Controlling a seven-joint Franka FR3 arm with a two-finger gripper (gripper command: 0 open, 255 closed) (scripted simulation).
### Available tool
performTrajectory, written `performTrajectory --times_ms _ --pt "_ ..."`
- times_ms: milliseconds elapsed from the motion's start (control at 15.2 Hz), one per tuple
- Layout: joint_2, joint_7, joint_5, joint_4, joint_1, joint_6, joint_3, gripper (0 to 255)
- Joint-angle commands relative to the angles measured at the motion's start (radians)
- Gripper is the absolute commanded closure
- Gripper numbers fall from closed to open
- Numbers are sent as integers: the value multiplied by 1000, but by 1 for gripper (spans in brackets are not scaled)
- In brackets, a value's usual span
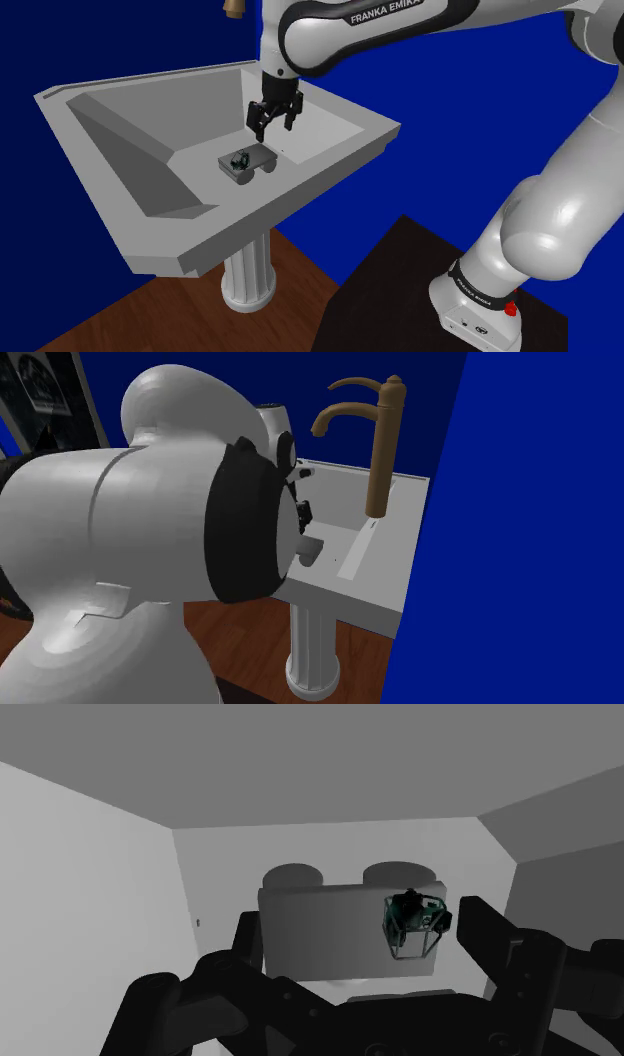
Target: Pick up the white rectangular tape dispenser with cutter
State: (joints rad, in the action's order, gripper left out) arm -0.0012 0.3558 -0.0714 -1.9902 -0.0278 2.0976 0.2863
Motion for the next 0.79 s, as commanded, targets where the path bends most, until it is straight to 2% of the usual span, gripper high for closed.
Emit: performTrajectory --times_ms 0,396,726 --pt "84 38 -24 68 -11 12 11 0" --pt "325 124 -89 299 -61 11 16 0" --pt "348 133 -99 274 -65 57 12 0"
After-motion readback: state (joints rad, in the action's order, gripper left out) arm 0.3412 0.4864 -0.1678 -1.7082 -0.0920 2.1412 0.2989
